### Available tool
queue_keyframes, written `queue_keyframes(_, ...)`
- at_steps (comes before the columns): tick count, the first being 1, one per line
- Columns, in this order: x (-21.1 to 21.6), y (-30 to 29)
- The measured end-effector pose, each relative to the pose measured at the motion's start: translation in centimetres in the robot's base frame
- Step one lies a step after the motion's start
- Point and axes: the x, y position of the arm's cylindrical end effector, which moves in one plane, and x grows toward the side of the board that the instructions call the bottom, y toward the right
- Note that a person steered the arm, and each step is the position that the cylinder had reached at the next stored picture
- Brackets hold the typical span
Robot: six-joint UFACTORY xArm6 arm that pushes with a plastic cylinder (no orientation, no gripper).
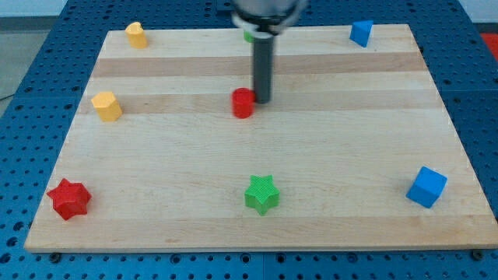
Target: Push the green star closer to the red circle
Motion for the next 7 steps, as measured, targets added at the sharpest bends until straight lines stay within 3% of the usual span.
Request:
queue_keyframes(1, -0.4, 1.8)
queue_keyframes(2, -0.6, 10.5)
queue_keyframes(3, 5.8, 13.8)
queue_keyframes(4, 12.8, 13.8)
queue_keyframes(5, 16.5, 13.7)
queue_keyframes(7, 19.9, 10.8)
